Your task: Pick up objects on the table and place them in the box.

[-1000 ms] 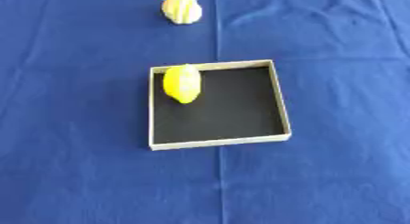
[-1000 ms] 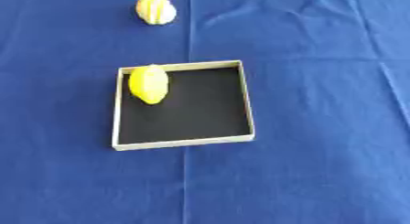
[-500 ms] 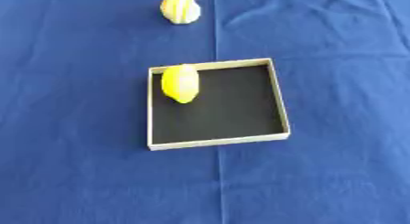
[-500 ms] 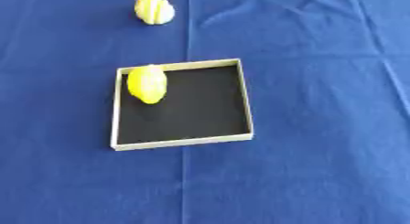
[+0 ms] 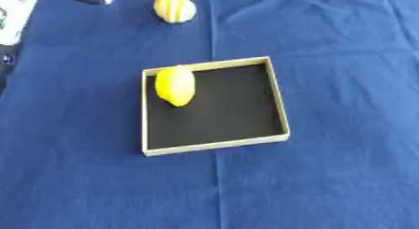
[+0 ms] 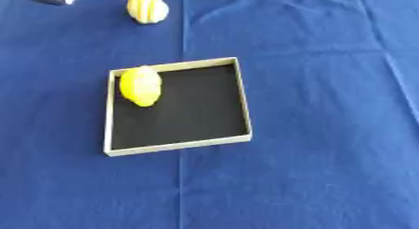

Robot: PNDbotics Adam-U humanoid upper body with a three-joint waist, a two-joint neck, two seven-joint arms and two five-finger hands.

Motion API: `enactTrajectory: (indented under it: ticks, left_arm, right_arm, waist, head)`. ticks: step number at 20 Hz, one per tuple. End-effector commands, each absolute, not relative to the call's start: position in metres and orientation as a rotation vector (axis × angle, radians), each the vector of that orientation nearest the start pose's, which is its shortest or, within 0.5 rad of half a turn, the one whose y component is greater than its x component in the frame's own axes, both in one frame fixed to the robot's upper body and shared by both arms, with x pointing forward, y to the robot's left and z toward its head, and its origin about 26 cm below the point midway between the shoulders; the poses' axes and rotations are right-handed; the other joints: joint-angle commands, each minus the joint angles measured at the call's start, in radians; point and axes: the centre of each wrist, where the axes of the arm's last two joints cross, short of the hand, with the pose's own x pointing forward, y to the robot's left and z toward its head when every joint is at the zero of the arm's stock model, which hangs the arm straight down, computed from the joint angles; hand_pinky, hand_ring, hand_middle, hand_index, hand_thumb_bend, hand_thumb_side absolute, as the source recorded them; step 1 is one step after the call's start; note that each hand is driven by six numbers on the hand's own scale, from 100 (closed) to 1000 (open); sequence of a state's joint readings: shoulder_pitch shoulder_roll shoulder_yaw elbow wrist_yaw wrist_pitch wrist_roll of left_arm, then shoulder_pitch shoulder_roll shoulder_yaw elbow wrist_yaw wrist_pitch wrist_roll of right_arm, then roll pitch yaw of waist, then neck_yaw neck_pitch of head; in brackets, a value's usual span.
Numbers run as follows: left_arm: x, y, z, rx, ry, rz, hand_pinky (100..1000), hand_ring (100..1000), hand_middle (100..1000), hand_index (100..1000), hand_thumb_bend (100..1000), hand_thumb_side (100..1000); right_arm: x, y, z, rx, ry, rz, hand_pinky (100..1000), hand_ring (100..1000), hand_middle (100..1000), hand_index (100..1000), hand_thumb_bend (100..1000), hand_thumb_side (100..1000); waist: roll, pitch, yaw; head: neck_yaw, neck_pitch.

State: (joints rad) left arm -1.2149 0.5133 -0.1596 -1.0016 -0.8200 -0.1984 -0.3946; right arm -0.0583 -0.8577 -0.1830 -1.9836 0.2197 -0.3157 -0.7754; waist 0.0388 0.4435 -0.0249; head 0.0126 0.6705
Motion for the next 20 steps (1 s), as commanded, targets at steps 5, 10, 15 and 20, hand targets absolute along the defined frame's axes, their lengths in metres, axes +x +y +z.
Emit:
enactTrajectory:
  ticks: [5,10,15,20]
  left_arm:
    - [0.488,0.237,0.356,1.083,-1.638,-1.521,917,1000,958,1000,143,116]
    - [0.493,0.227,0.356,1.088,-1.603,-1.544,921,1000,962,1000,171,100]
    - [0.496,0.225,0.355,1.105,-1.541,-1.560,919,1000,957,1000,216,100]
    - [0.497,0.227,0.356,1.109,-1.514,-1.555,920,1000,958,1000,232,100]
  right_arm:
    - [0.264,-0.376,0.247,1.371,3.091,-0.229,789,934,836,896,137,432]
    - [0.266,-0.374,0.246,1.368,3.109,-0.201,786,934,832,896,136,434]
    - [0.267,-0.372,0.245,1.365,3.118,-0.212,785,935,831,896,136,438]
    - [0.268,-0.369,0.243,1.365,3.135,-0.216,782,937,829,896,136,440]
  waist:
    - [0.010,0.003,-0.027]
    - [0.022,0.021,-0.052]
    - [0.036,0.029,-0.074]
    - [0.048,0.031,-0.083]
  head:
    - [0.036,-0.030]
    - [0.050,-0.059]
    - [0.049,-0.090]
    - [0.052,-0.126]
